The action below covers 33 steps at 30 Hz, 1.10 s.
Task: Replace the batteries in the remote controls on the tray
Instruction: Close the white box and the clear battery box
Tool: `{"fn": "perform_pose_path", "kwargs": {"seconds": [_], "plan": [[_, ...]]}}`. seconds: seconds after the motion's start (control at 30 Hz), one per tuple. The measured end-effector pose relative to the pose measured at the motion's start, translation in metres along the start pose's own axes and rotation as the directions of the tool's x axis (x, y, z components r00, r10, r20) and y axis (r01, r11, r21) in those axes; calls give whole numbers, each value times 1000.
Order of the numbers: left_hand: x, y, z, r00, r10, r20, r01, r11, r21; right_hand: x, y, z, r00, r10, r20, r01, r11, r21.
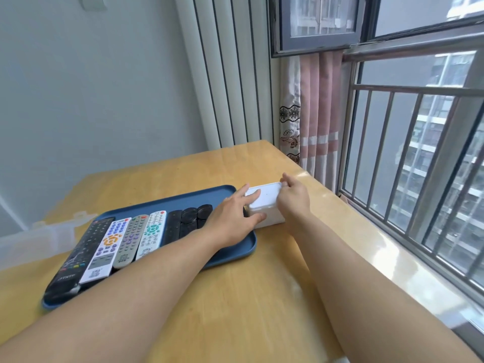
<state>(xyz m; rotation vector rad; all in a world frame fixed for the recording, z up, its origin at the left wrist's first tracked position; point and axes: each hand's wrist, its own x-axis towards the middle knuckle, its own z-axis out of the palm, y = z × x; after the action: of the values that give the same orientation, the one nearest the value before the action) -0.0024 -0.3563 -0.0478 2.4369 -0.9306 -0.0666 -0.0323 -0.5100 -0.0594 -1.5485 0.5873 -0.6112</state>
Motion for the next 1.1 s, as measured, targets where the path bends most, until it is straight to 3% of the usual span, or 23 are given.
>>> {"fn": "perform_pose_path", "kwargs": {"seconds": [0.17, 0.27, 0.47, 0.57, 0.67, 0.77, 0.87, 0.93, 1.0, 1.1], "plan": [[-1, 4, -4, 999, 25, 19, -27, 993, 117, -2, -4, 3, 970, 219, -108, -184, 946, 267], [-2, 5, -3, 999, 24, 36, -28, 993, 119, 1, -8, -5, 955, 289, -67, -258, 919, 298], [-3, -13, -24, 980, 39, 193, -91, 959, 268, 1, -9, -13, 989, 115, -91, -111, 993, 46], [-21, -42, -69, 999, 35, 30, -42, 953, 301, 0, -18, -14, 989, 17, -144, -44, 982, -185], [-52, -99, -132, 988, -44, -151, 99, 919, 380, -17, -46, 9, 952, -219, -213, 113, 900, -422], [-93, -163, -183, 943, -227, -245, 313, 856, 411, -54, -68, 68, 930, -367, 20, 350, 866, -357], [-146, -223, -217, 878, -374, -300, 474, 773, 422, -101, -77, 148, 876, -323, 357, 432, 856, -284], [-182, -253, -228, 867, -407, -288, 498, 742, 450, -129, -80, 201, 807, -267, 527, 453, 852, -262], [-211, -273, -230, 884, -387, -263, 466, 782, 414, -149, -79, 249, 756, -200, 623, 430, 870, -242], [-243, -291, -225, 896, -371, -243, 424, 876, 229, -165, -78, 300, 772, -67, 632, 278, 930, -242]]}}
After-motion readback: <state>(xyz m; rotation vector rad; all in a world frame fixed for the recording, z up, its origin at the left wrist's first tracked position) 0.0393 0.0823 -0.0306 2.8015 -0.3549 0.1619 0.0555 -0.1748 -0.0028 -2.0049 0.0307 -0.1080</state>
